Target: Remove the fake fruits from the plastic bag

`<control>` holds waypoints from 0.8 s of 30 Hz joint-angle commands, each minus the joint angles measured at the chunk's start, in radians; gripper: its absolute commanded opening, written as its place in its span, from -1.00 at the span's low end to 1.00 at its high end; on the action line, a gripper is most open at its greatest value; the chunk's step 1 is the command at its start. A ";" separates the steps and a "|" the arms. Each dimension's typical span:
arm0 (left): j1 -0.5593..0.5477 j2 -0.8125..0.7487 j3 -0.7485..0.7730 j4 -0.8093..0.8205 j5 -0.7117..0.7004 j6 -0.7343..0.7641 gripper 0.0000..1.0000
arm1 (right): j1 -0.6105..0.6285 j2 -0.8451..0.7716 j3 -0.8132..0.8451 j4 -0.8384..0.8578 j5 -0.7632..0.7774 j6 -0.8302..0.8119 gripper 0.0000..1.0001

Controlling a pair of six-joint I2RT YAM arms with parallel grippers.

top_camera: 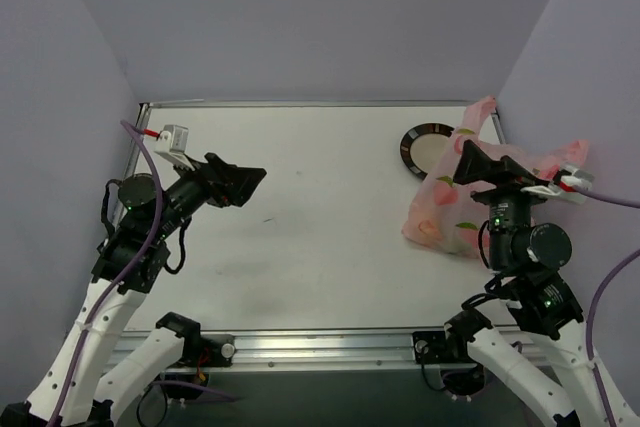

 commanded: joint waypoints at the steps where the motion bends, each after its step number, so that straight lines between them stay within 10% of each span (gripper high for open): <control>1: -0.020 0.036 0.053 0.150 0.049 -0.102 0.88 | -0.004 -0.032 -0.075 -0.042 0.193 0.078 0.40; 2: -0.026 0.045 0.044 0.196 0.043 -0.120 0.88 | -0.004 -0.029 -0.080 -0.044 0.200 0.075 -0.59; 3: -0.034 0.051 0.031 0.239 0.043 -0.137 0.89 | -0.004 -0.022 -0.073 -0.050 0.187 0.059 -0.95; 12: -0.377 0.468 0.284 0.261 -0.239 0.080 0.89 | -0.041 0.279 0.106 -0.074 0.224 0.036 -1.00; 16: -0.445 0.698 0.405 0.347 -0.312 0.081 0.88 | -0.200 0.461 0.219 -0.073 0.120 0.051 -0.70; 20: -0.490 0.843 0.554 0.350 -0.349 0.119 0.89 | -0.450 0.523 0.244 -0.082 0.025 0.086 0.36; 24: -0.536 0.988 0.707 0.324 -0.355 0.160 0.89 | -0.589 0.522 0.223 -0.105 -0.079 0.117 0.51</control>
